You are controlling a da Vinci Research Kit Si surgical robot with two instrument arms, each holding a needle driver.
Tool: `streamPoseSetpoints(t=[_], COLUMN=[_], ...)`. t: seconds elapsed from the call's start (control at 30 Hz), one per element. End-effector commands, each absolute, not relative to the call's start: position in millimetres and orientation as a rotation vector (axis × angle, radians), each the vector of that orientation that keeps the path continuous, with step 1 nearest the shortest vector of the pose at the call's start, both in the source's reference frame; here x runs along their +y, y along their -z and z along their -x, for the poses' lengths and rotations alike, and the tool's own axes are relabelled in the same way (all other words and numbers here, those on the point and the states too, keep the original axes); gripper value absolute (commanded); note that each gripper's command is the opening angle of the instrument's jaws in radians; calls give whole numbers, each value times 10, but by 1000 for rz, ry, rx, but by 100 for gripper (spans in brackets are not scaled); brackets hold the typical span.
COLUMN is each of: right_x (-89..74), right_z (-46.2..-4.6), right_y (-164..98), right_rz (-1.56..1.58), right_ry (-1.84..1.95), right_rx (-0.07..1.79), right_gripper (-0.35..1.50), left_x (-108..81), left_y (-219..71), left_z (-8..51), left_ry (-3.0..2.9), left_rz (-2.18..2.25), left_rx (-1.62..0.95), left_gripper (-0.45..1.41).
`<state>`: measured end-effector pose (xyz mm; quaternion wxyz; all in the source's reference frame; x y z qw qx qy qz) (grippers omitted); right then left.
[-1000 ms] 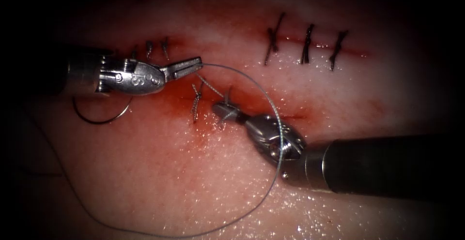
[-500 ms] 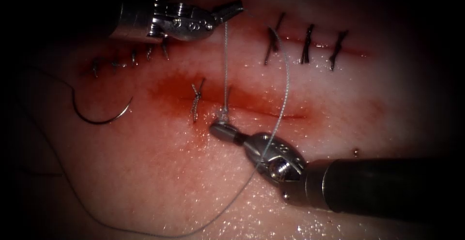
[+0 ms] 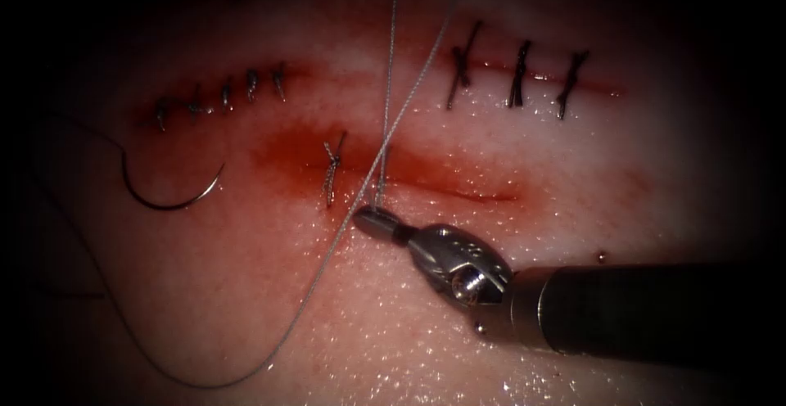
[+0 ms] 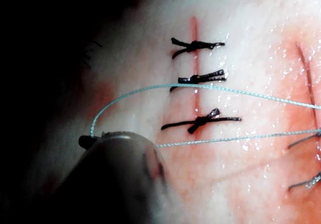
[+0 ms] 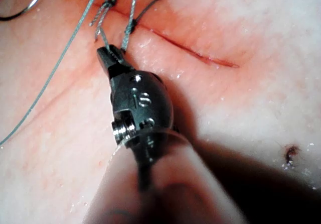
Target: Wound Closure
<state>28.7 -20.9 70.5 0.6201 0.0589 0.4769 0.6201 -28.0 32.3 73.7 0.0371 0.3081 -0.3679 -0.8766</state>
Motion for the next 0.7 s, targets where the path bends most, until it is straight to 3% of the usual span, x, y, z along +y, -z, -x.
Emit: streamPoseSetpoints(t=[0.03,0.7], right_x=[-222,-273], right_z=[-292,-306], right_y=[-708,-684], right_rz=[-155,-236], right_ry=[-1416,-1343], right_rx=[1094,1041], right_gripper=[-35,-35], left_x=[325,353], left_y=[-746,-740], left_z=[288,314], left_ry=[2673,2588], left_rz=[-926,-806], left_rx=[-1179,-1296], left_gripper=[-45,-45])
